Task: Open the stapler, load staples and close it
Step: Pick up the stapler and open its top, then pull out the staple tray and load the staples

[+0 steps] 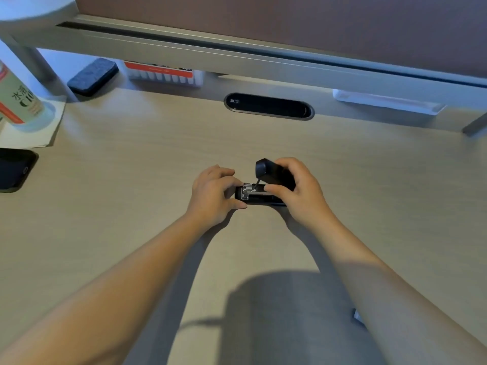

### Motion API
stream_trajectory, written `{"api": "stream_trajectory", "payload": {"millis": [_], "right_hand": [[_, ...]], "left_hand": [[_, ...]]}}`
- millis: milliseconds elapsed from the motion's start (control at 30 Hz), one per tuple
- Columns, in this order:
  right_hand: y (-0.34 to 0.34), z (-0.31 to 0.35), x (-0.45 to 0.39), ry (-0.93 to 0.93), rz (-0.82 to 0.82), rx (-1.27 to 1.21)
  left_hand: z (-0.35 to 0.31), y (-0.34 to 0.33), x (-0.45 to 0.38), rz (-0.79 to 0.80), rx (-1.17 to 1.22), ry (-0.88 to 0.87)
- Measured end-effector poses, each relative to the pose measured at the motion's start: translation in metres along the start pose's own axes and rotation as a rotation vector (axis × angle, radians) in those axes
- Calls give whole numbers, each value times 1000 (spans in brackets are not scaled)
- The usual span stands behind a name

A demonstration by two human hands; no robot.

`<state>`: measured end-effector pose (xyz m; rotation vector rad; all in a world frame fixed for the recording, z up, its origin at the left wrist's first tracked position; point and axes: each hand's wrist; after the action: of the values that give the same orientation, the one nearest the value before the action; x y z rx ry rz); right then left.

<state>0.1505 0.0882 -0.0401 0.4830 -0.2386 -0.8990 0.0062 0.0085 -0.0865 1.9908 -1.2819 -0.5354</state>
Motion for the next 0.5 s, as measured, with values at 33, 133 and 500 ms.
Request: {"api": "stream_trajectory", "payload": {"millis": [33, 133, 500], "right_hand": [[1, 0, 4, -8, -33, -53], [5, 0, 20, -63, -162, -275], [43, -19, 49, -355, -516, -555]], "left_hand": [[-1, -1, 4, -4, -3, -4], [-3, -4, 15, 0, -27, -6], [-11, -12, 35, -21, -87, 10]]}}
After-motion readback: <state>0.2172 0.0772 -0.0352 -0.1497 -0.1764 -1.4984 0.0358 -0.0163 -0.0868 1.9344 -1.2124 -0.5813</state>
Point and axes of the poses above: each hand's wrist, its own x-axis away from the middle knuckle, its own y-axis out of the back of the hand, z = x × y, and after that the axes turned 1 degree about -z, right-handed
